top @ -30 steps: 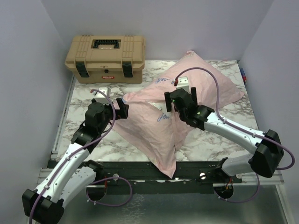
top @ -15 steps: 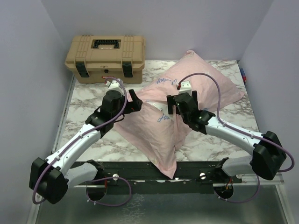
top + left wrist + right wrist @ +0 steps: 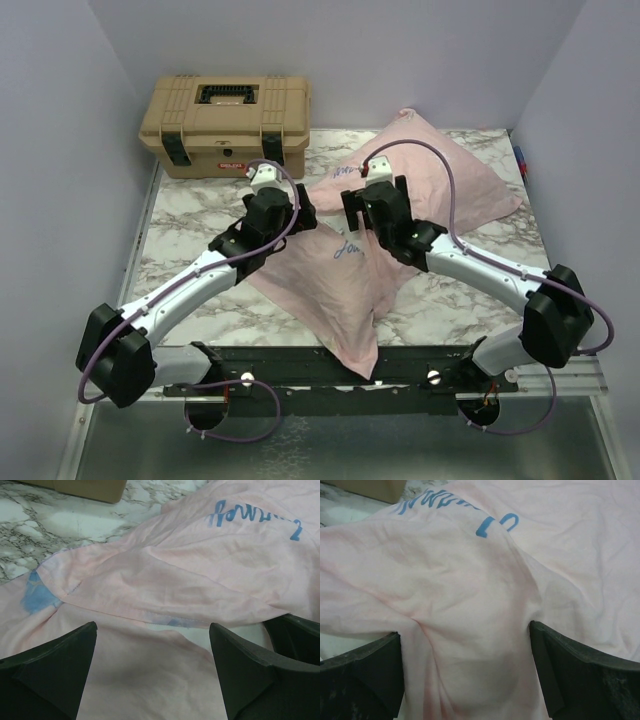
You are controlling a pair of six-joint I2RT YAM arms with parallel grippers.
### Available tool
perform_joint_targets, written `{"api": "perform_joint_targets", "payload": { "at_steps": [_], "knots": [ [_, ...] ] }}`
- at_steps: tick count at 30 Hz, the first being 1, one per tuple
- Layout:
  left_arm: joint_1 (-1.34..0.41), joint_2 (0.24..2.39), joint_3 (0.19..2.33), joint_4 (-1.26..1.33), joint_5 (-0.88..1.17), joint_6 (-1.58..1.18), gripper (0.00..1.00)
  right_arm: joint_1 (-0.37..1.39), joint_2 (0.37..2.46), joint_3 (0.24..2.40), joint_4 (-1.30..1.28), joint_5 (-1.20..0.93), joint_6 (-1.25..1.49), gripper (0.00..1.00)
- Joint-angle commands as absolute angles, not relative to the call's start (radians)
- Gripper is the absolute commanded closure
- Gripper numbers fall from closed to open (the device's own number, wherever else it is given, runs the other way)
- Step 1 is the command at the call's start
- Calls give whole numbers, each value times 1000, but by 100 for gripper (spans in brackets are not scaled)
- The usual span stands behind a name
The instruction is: Remove the pillowcase from the pillow
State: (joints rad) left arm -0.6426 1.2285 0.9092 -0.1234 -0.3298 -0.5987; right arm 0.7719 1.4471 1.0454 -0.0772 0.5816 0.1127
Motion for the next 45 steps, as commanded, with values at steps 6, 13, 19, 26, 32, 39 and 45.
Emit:
{"api": "perform_joint_targets", "payload": {
  "at_steps": [6,13,19,26,32,39,45],
  "knots": [
    [-663,1322,955,-87,-423,-586,13,770,1503,1041,-41,556,98,0],
    [-674,1347,932,-81,-395,-579,28,769,1507,989,17,556,106,0],
    [-677,1262,806,-88,-361,-582,46,768,1508,975,21,581,115,0],
    [-677,1069,667,-179,-382,-614,64,760,1513,962,35,601,126,0],
    [-677,982,566,-247,-430,-656,64,741,1519,957,32,611,148,0],
    [-676,922,448,-255,-498,-744,64,720,1494,944,17,618,174,0],
    [-676,891,399,-263,-581,-794,64,715,1474,892,18,627,203,0]
  ]
}}
